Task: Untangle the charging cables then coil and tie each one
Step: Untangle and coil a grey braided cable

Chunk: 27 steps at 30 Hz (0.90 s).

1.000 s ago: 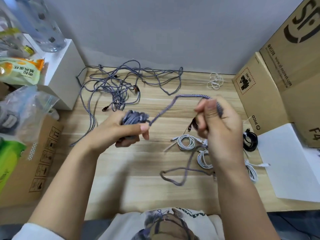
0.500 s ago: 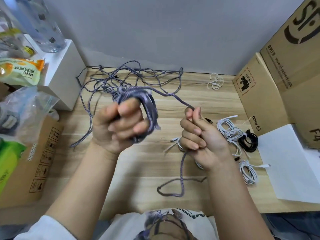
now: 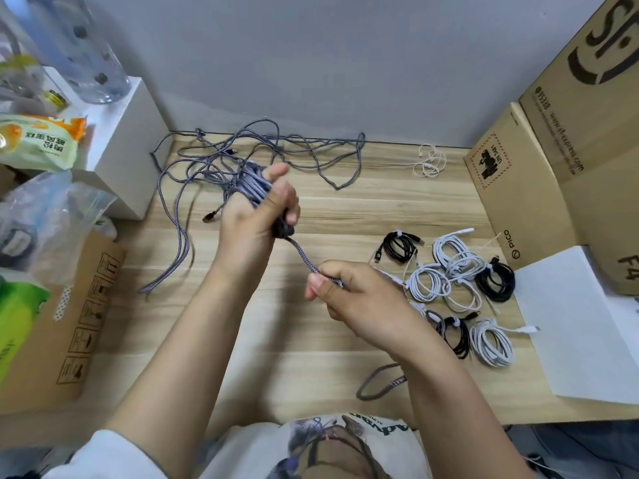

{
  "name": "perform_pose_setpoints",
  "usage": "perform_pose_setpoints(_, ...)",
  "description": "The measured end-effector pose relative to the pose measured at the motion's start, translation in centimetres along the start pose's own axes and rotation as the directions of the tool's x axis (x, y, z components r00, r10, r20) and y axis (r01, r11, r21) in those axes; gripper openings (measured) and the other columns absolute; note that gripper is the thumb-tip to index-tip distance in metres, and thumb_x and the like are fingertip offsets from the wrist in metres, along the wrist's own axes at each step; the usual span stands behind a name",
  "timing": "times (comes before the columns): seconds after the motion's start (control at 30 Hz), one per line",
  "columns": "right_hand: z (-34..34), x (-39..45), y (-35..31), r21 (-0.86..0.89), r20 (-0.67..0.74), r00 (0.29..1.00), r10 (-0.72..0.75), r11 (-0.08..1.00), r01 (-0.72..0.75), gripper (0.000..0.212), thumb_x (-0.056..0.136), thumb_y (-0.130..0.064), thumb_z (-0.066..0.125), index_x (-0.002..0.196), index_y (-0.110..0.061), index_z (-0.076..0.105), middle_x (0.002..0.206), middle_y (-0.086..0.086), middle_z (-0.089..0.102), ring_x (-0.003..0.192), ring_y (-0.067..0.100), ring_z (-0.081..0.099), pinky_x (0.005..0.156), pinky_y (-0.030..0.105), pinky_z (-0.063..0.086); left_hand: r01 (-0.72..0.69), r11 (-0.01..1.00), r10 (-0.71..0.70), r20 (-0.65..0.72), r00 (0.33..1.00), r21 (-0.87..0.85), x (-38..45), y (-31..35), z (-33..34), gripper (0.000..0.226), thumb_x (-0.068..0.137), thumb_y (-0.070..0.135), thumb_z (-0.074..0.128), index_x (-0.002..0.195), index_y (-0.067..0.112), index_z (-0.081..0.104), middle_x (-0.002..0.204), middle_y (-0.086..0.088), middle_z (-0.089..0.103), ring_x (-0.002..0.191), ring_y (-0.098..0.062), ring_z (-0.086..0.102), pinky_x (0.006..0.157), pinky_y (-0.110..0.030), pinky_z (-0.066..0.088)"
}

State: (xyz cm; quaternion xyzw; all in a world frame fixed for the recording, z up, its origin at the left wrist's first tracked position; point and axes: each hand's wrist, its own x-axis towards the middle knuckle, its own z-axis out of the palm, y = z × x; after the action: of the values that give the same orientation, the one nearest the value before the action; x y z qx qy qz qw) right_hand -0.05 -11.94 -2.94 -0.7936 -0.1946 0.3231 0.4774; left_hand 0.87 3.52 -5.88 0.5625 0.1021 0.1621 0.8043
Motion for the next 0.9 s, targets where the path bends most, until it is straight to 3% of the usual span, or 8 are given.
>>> perform_pose_setpoints(0.07, 0.0, -0.1, -0.1, -0.091, -0.014, 1.0, -0.015, 0.996, 0.014, 0.032, 0.095, -0.024, 0.053, 0.063, -0.027, 0.053, 0.039, -0.015, 0.044, 0.04, 0.002, 0.037, 0.047, 0.016, 0.027, -0.059, 0.98, 0.039, 0.106, 0.994, 0.192, -0.7, -0.5, 0.1, 0.025, 0.085, 0.019, 0.051, 0.109, 0.014, 0.046, 0.058, 0.009, 0.053, 0.052, -0.004, 0.048, 0.055, -0.014, 0.038)
perform_pose_setpoints(0.17, -0.3, -0.7, -0.5, 0.336, 0.091, 0.994, 0.067, 0.937, -0.094, 0.026, 0.093, -0.017, 0.056, 0.069, -0.022, 0.049, 0.042, -0.013, 0.035, 0.036, 0.001, 0.024, 0.036, 0.014, 0.021, -0.204, 0.887, 0.119, 0.222, 0.968, 0.414, -1.1, -1.2, 0.0, 0.024, 0.084, 0.032, 0.061, 0.104, 0.029, 0.05, 0.076, 0.014, 0.056, 0.067, -0.004, 0.052, 0.07, -0.024, 0.043)
perform_pose_setpoints(0.33, -1.2, -1.3, -1.1, 0.822, 0.268, 0.963, -0.02, 0.527, -0.217, 0.014, 0.082, -0.015, 0.06, 0.091, -0.014, 0.049, 0.045, -0.008, 0.036, 0.029, -0.001, 0.021, 0.032, 0.015, 0.038, -0.336, 0.817, 0.241, 0.251, 0.938, 0.469, -1.2, -1.6, -0.2, 0.016, 0.091, 0.049, 0.048, 0.093, 0.035, 0.054, 0.083, 0.015, 0.052, 0.08, 0.001, 0.051, 0.073, -0.028, 0.043)
perform_pose_setpoints(0.5, -1.1, -1.3, -1.0, 0.897, 0.441, 0.834, -0.33, 0.129, -0.423, 0.053, 0.091, -0.001, 0.055, 0.136, -0.01, 0.028, 0.077, 0.016, 0.059, 0.038, 0.007, 0.049, 0.066, 0.03, 0.058, -0.358, 0.821, 0.247, 0.288, 0.925, 0.446, -0.8, -1.9, -0.2, 0.032, 0.089, 0.037, 0.033, 0.097, 0.013, 0.053, 0.073, 0.014, 0.049, 0.072, 0.003, 0.047, 0.07, -0.022, 0.038)
perform_pose_setpoints(0.6, -0.6, -1.5, -0.7, 0.89, 0.456, 0.8, -0.389, 0.207, -0.407, 0.058, 0.089, -0.003, 0.057, 0.138, -0.014, 0.027, 0.081, 0.012, 0.059, 0.042, 0.004, 0.042, 0.05, 0.017, 0.052, -0.345, 0.794, 0.221, 0.291, 0.931, 0.501, -0.6, -1.5, -0.6, 0.034, 0.087, 0.036, 0.032, 0.098, 0.011, 0.053, 0.074, 0.013, 0.049, 0.068, 0.005, 0.048, 0.066, -0.012, 0.037)
perform_pose_setpoints(0.7, -0.7, -2.3, -1.5, 0.875, 0.479, 0.773, -0.416, 0.301, -0.38, 0.036, 0.084, -0.01, 0.065, 0.118, -0.015, 0.051, 0.079, 0.007, 0.058, 0.045, 0.0, 0.04, 0.036, 0.009, 0.035, -0.358, 0.665, 0.215, 0.291, 0.932, 0.655, -0.4, -1.4, -1.7, 0.058, 0.088, 0.071, 0.02, 0.085, 0.025, 0.054, 0.071, 0.014, 0.053, 0.066, 0.006, 0.05, 0.062, -0.015, 0.038)
perform_pose_setpoints(0.77, -1.0, -2.8, -2.5, 0.859, 0.407, 0.847, -0.343, 0.46, -0.227, 0.012, 0.082, -0.024, 0.067, 0.092, -0.017, 0.064, 0.064, -0.001, 0.055, 0.04, -0.004, 0.037, 0.034, 0.01, 0.024, -0.339, 0.64, 0.166, 0.308, 0.937, 0.689, -0.5, -1.7, -2.6, 0.064, 0.08, 0.079, 0.009, 0.069, 0.033, 0.052, 0.065, 0.008, 0.057, 0.063, -0.004, 0.052, 0.059, -0.022, 0.038)
perform_pose_setpoints(0.9, -1.7, -2.8, -3.3, 0.609, 0.058, 0.995, -0.086, 0.792, 0.033, 0.037, 0.085, -0.04, 0.059, 0.053, -0.023, 0.056, 0.04, -0.011, 0.031, 0.036, 0.003, 0.021, 0.037, 0.013, 0.019, -0.105, 0.827, -0.136, 0.379, 0.915, 0.552, -2.4, -1.5, -3.0, 0.073, 0.074, 0.086, 0.024, 0.058, 0.026, 0.062, 0.042, 0.005, 0.046, 0.039, -0.003, 0.039, 0.043, -0.012, 0.028)
